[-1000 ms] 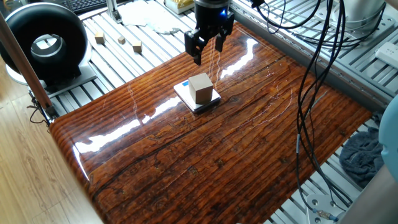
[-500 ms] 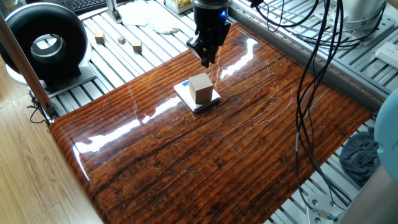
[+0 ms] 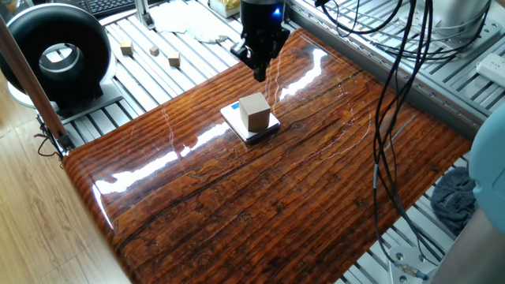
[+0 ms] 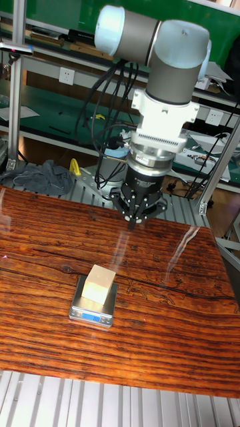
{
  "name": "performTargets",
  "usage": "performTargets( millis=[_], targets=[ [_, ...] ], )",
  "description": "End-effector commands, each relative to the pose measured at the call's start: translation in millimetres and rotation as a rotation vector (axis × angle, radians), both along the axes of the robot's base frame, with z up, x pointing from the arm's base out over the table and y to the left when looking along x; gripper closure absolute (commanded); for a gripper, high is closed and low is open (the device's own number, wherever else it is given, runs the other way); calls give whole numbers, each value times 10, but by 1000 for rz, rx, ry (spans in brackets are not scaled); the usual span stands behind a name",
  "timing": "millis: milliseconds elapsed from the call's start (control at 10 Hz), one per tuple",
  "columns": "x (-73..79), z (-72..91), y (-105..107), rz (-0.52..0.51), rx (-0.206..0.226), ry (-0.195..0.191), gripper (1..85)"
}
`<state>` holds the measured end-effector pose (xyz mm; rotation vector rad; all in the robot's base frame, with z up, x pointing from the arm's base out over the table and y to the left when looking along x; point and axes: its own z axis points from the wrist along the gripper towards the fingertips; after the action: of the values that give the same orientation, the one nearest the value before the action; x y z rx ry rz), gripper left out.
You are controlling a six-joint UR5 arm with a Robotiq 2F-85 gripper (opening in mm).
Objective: Remove the object from the scale
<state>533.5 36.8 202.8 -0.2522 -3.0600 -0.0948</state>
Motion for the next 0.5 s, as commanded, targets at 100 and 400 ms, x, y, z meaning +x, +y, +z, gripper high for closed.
performTargets(
  millis=[100,400],
  targets=[
    [91,-115,80,-141,9,-10,847],
    [90,-160,74,-112,-10,-2,847]
  ],
)
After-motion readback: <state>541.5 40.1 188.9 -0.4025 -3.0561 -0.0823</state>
